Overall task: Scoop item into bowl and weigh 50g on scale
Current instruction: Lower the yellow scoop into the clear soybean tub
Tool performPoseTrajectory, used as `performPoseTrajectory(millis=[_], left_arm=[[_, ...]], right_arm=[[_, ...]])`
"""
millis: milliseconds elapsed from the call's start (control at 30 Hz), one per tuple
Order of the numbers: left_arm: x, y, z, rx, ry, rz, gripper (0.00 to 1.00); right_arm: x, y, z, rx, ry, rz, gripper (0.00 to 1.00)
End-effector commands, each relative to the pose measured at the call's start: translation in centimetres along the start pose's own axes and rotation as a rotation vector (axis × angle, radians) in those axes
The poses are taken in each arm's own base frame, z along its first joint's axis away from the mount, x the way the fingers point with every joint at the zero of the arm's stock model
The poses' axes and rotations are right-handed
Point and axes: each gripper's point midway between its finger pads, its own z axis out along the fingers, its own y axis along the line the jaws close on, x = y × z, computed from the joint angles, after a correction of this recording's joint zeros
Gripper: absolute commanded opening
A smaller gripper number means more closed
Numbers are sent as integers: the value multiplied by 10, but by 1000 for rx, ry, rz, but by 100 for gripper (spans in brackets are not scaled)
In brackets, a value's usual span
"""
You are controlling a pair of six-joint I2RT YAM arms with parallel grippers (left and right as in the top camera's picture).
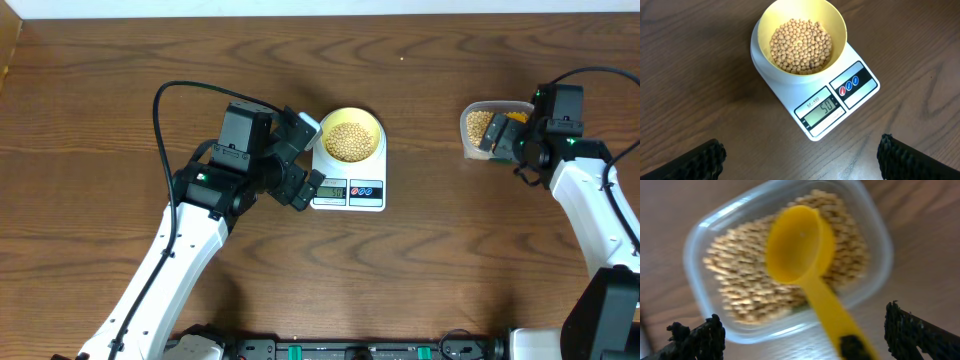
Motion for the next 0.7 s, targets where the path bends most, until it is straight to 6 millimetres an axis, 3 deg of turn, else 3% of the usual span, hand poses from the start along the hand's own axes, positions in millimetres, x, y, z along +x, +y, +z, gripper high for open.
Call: performPoseTrajectory(millis=[0, 300, 433, 667], left_arm=[[0, -1, -2, 8, -6, 0, 99], [0, -1, -2, 8, -6, 0, 99], [0, -1, -2, 8, -6, 0, 99], [0, -1, -2, 8, -6, 0, 99]], right_arm=[[-4, -26, -2, 143, -17, -117, 99], [-8, -23, -12, 137, -36, -145, 99], [-19, -10, -28, 67, -97, -157, 99], [-36, -5, -64, 42, -201, -232, 99]])
